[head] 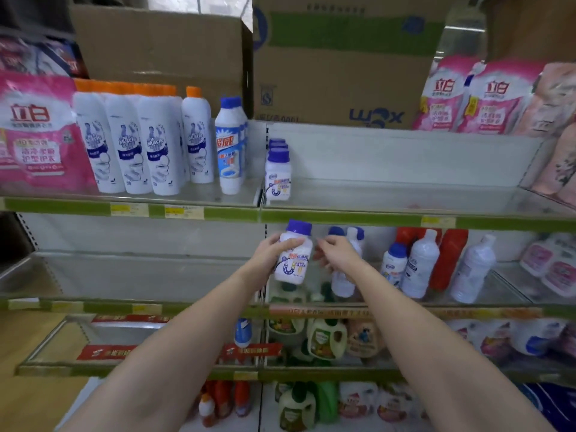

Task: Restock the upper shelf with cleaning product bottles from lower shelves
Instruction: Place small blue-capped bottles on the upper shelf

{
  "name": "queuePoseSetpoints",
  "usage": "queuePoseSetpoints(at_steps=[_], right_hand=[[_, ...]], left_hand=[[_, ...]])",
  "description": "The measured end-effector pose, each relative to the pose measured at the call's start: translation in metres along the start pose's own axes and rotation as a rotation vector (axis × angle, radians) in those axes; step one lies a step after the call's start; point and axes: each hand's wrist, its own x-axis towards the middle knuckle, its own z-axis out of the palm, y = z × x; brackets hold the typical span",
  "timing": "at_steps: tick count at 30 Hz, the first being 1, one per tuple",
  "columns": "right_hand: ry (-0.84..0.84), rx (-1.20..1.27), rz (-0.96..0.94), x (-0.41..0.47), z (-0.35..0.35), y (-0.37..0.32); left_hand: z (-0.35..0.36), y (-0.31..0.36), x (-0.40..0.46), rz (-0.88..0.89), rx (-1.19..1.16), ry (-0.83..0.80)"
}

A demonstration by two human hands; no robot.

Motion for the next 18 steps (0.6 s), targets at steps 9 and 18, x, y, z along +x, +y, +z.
queuePoseSetpoints(at_steps=[9, 18], right_hand=[[0.143, 0.031, -0.270, 0.022, -0.053, -0.055], [0.257, 0.084, -0.273, 0.061, -0.079, -0.072]], left_hand=[[0.058, 0.087, 0.006, 0.292, 0.075, 0.172], [0.083, 0.155, 0.036, 0.320, 0.593, 0.265]])
